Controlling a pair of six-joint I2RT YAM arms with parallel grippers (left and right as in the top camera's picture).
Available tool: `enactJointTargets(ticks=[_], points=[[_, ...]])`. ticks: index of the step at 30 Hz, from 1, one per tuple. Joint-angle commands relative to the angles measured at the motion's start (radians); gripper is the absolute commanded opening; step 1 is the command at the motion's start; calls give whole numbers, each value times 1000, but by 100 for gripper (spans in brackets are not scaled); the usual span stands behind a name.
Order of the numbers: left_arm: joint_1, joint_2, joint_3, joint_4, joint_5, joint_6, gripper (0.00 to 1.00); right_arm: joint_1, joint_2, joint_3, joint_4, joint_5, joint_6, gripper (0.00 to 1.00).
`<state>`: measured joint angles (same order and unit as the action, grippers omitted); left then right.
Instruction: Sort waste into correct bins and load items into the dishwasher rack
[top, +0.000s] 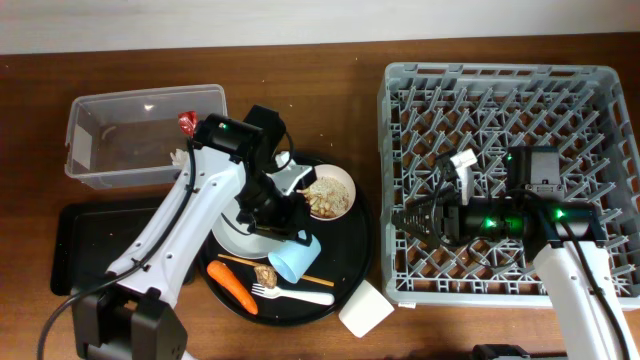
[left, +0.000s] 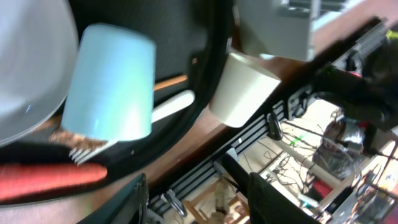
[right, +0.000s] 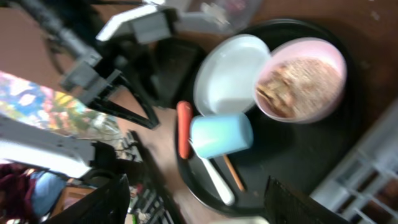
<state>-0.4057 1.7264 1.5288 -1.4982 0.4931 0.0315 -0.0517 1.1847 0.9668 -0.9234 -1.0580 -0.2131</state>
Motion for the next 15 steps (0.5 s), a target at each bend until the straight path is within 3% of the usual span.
enactJointTargets(ticks=[1,10,15], points=[[2,9,-54,4,-50,-143,51,5,0,14,-25,132,-7,73],[2,9,-270,164,-50,-258,50,5,0,14,-56,204,-7,73],[0,9,-337,256,-157,-362,50,5,0,14,-58,204,-7,74]])
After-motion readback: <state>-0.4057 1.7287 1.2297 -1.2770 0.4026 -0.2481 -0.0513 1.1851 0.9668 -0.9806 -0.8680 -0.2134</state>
